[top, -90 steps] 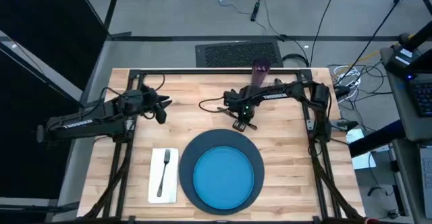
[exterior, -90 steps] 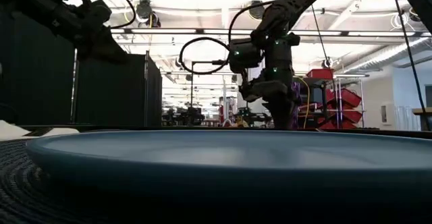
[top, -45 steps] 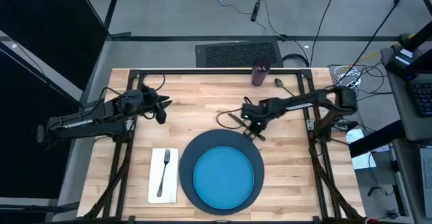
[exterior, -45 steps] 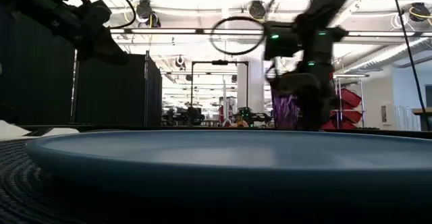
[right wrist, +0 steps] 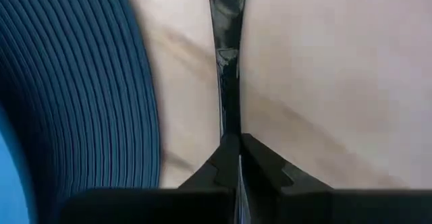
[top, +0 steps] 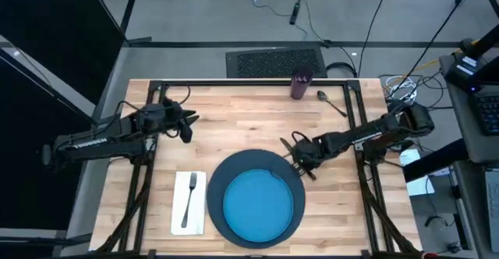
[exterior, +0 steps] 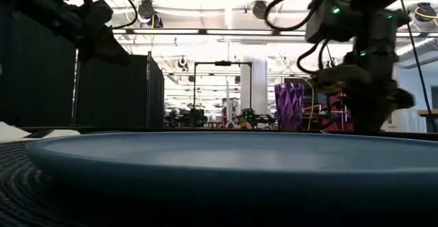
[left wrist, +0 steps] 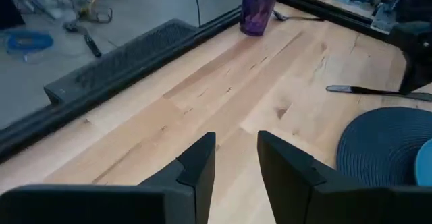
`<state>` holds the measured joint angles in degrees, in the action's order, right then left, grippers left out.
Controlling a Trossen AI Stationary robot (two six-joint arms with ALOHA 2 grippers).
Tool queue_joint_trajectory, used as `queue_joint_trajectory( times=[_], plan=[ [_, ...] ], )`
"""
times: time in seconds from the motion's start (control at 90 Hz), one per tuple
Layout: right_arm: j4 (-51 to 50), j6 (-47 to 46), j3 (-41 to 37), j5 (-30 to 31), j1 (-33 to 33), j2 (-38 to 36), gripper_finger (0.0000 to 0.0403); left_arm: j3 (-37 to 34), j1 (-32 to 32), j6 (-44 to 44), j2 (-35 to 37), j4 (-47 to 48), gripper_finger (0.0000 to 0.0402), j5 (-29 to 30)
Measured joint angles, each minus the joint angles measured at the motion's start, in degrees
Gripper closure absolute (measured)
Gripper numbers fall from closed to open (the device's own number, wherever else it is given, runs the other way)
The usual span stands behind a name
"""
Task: Set table place
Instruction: Move the black knife to the right side of the blue table mat on the table
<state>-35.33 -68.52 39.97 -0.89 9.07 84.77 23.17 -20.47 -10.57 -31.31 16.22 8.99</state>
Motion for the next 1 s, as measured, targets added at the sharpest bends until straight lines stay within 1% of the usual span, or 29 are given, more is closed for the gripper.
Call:
queue_joint_trajectory(
  times=[0.189, 0.322, 0.5, 0.633, 0.711, 0.822, 1.0],
  plan=[
    [-0.63, -14.31, 0.02, 1.12, 9.25, -0.07, 0.0403, 0.29, -0.02, 2.53, 0.00, -3.49, 0.0304, 0.00],
    [-0.14, -26.45, 0.02, 1.72, 16.76, -0.07, 0.0403, 0.29, 0.00, 3.99, -0.02, -5.22, 0.0304, 0.00],
    [2.08, -43.67, -0.03, 5.45, 27.23, 0.03, 0.0403, 0.29, -0.01, 5.50, 0.00, -7.28, 0.0304, 0.00],
    [3.85, -53.85, 0.02, 8.59, 32.99, 1.05, 0.0403, 0.29, -0.02, 6.74, 0.00, -8.60, 0.0304, 0.00],
    [5.40, -55.18, 0.17, 9.09, 34.48, 1.98, 0.0403, 0.29, -0.02, 6.97, 0.00, -8.50, 0.0304, -0.02],
    [7.57, -55.33, 1.26, 8.87, 33.98, 3.46, 0.0403, 0.29, 0.00, 7.03, -0.02, -8.45, 0.0304, -0.02],
    [6.75, -55.22, 4.65, 8.49, 33.65, 6.17, 0.0403, 0.29, -0.02, 8.44, -0.02, -8.18, 0.0304, -0.64]
  ],
)
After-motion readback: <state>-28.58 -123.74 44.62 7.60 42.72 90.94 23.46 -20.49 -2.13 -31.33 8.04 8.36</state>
